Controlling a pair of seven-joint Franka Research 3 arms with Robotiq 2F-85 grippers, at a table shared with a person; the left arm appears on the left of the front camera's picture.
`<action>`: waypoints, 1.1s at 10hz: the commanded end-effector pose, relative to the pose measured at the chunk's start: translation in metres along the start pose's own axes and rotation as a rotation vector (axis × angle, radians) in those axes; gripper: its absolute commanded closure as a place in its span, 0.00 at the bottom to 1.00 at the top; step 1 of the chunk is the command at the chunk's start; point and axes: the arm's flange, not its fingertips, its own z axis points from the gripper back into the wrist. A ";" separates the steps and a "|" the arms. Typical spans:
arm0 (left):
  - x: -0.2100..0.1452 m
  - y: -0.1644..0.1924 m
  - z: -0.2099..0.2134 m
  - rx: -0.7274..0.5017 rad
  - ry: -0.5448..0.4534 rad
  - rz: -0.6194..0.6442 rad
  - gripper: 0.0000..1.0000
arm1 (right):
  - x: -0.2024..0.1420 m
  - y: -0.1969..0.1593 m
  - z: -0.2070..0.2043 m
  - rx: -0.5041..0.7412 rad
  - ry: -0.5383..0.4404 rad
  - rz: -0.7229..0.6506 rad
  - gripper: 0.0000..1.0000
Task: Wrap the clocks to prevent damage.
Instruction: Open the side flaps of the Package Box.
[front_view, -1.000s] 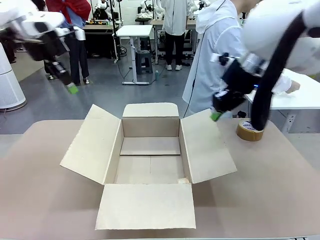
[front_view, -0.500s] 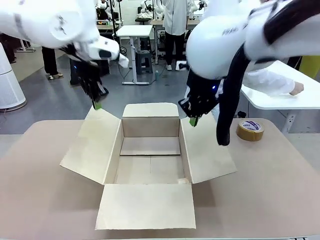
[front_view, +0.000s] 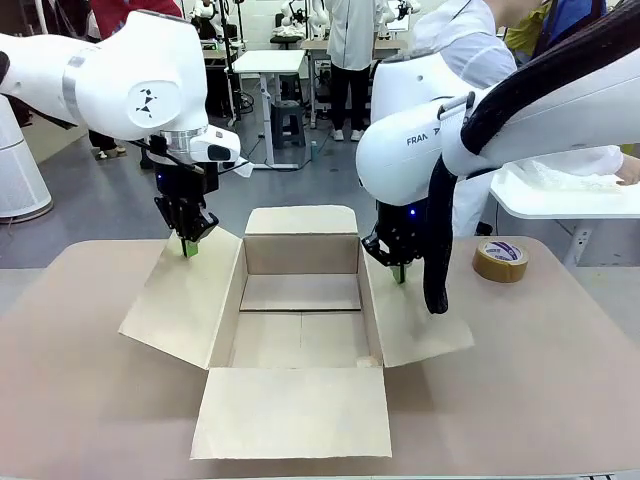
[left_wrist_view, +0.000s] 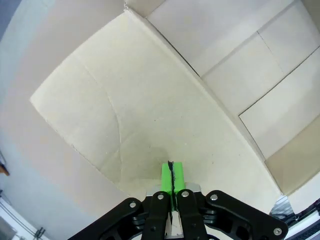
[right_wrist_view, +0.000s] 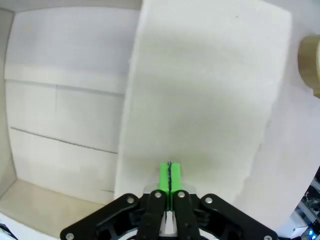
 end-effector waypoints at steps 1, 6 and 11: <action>-0.019 0.007 -0.008 -0.044 -0.038 0.083 1.00 | 0.003 -0.009 -0.007 0.004 0.003 -0.068 0.99; -0.028 0.030 -0.048 -0.106 -0.014 0.157 1.00 | -0.003 -0.022 -0.049 0.080 0.065 -0.065 0.99; -0.015 0.035 -0.093 -0.224 -0.023 0.131 1.00 | -0.003 -0.018 -0.059 0.154 0.085 -0.004 0.99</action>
